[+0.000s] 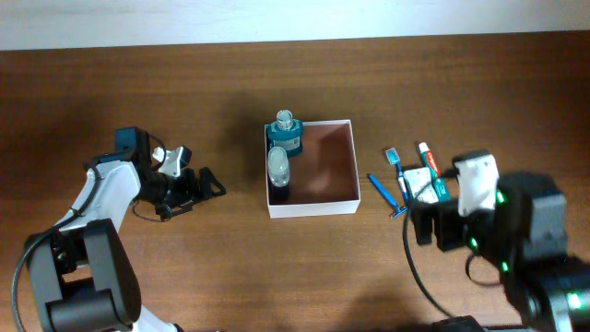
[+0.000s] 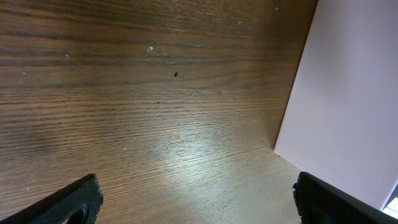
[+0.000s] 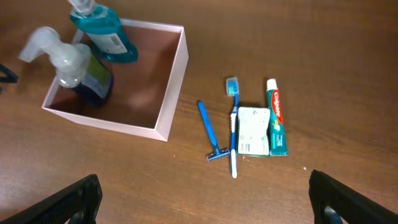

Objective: Pack container
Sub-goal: 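Raise the right gripper and move it over the green soap bar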

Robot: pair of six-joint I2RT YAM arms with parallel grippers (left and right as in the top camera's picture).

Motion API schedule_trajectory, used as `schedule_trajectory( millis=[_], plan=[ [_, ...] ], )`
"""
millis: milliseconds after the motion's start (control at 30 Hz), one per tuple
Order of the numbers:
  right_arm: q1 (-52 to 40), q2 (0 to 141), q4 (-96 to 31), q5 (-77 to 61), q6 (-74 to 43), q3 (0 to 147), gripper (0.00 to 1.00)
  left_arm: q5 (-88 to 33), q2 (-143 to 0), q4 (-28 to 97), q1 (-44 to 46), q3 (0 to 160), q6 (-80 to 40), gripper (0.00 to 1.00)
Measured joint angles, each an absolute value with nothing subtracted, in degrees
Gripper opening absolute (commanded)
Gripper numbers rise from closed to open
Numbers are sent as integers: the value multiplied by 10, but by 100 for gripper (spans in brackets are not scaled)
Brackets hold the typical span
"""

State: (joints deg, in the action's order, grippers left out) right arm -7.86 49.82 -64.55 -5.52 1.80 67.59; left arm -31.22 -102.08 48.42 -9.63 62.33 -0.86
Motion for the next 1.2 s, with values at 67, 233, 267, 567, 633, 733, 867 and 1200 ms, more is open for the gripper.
schedule_trajectory(
  millis=[67,233,267,567,633,733,867,1200],
  plan=[
    [-79,529,-653,-55,18,679,98,-312,-1021,484,-96,623,-9,99],
    [-79,583,-677,-55,38,679,93,-312,-1021,484,-96,623,-9,99],
    [-79,596,-680,-55,46,679,87,-312,-1021,484,-96,623,-9,99],
    [-79,717,-670,-38,63,680,78,-312,-1021,484,-96,623,-9,99],
    [-79,744,-660,-30,63,680,78,-312,-1021,484,-96,623,-9,99],
    [-79,787,-628,-20,63,680,78,-312,-1021,484,-96,623,-9,99],
    [-74,830,-594,6,53,680,78,-312,-1021,484,-96,623,-9,100],
    [2,851,-588,12,11,680,75,-312,-1021,484,-96,623,-9,99]
  ],
)
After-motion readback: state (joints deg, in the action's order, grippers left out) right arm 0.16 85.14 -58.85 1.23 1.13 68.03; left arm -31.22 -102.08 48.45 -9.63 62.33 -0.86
